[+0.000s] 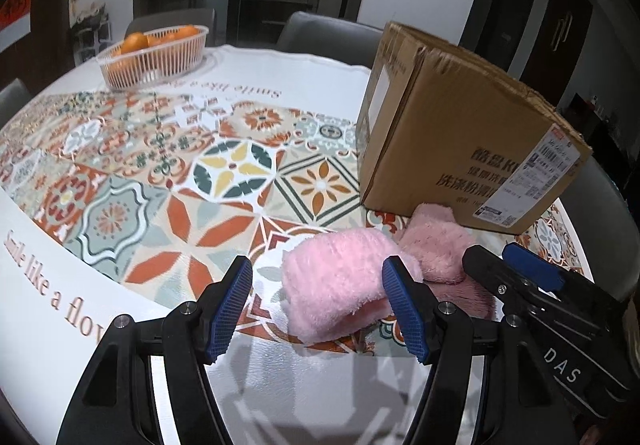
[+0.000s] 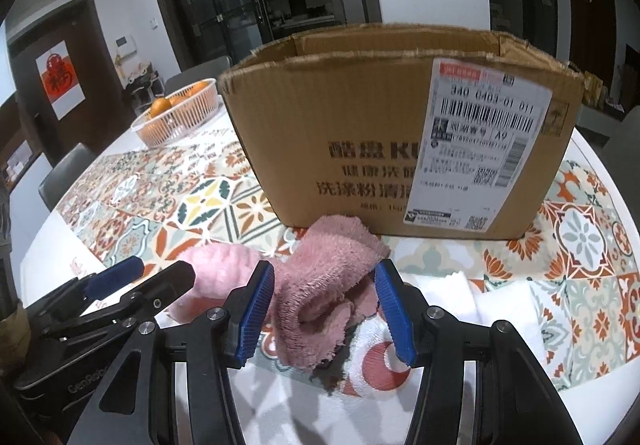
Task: Organize soft objects
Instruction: 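Close the left tool on the light pink band while the right tool grasps the dusty pink band, then lift both pink bands and carry them over the open box with both tools, then open both tools to drop the pink bands into the box, then move both tools down toward the white cloths on the tablecloth, then close the left tool on a white cloth while the right tool pinches another white cloth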
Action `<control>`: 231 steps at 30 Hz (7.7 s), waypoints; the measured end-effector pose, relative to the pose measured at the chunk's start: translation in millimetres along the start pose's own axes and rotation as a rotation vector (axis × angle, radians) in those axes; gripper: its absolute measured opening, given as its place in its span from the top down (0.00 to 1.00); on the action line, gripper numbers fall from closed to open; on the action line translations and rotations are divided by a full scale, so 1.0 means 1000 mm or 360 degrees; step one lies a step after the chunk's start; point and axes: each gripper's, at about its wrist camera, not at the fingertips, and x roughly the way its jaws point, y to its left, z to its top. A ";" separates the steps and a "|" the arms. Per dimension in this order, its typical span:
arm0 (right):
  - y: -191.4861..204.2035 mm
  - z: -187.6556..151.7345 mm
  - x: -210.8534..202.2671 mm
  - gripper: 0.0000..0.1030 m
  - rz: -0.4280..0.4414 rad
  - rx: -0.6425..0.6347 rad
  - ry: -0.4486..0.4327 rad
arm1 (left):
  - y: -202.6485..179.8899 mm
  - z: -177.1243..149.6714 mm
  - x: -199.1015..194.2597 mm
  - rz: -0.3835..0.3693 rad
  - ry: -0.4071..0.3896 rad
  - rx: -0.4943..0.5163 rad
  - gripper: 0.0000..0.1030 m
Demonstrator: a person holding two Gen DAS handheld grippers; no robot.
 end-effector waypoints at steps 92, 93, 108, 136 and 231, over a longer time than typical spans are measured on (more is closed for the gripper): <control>-0.011 0.084 -0.187 0.87 -0.0085 -0.0075 -0.0811 | -0.090 0.083 -0.157 -0.0134 -0.0857 0.0374 0.75; -0.012 0.087 -0.187 0.87 -0.0087 -0.0077 -0.0820 | -0.090 0.086 -0.156 -0.0132 -0.0861 0.0379 0.75; -0.019 0.112 -0.164 0.87 -0.0112 -0.0125 -0.0844 | -0.105 0.109 -0.119 -0.0111 -0.0852 0.0438 0.75; -0.065 0.131 -0.036 0.87 -0.0093 -0.0016 -0.0409 | -0.127 0.112 0.006 -0.0051 -0.0453 0.0546 0.75; -0.127 -0.045 -0.064 0.52 -0.0170 0.0040 0.0087 | -0.175 -0.050 0.003 -0.0352 0.0011 0.0873 0.44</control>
